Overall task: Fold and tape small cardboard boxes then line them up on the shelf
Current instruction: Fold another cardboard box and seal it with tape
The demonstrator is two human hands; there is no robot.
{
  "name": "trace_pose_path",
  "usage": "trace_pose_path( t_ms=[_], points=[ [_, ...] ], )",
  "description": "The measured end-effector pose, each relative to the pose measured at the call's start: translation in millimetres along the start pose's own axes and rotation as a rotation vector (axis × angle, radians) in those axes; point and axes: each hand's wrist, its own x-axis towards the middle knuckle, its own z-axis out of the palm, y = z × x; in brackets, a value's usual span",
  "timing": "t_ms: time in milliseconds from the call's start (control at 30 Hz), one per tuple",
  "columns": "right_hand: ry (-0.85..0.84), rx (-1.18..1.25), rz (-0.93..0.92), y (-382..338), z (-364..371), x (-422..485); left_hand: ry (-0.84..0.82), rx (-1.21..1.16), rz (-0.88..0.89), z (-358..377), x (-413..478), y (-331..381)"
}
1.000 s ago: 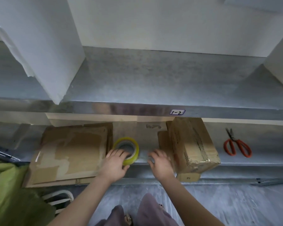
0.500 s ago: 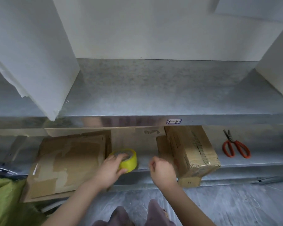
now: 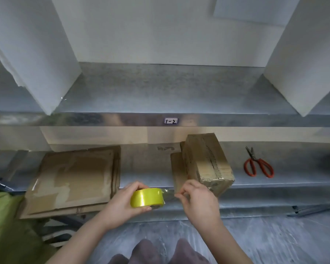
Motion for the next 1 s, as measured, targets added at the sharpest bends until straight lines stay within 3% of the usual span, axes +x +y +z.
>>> trace_pose_path(
  t_ms=[267, 433, 767, 1000],
  points=[
    [-0.01, 0.037, -0.095, 64, -57, -5, 0.222, -0.044, 0.039, 40, 8, 68],
    [-0.088, 0.23, -0.029, 106, -94, 3, 0.321, 0.063, 0.007, 64, 21, 107],
    [-0.205, 0.484, -0.002, 146, -128, 16, 0.303, 0.471, -0.214, 83, 36, 141],
    [-0.277, 0.496, 0.084, 163, -147, 38, 0.103, 0.155, -0.137, 75, 35, 147]
  ],
)
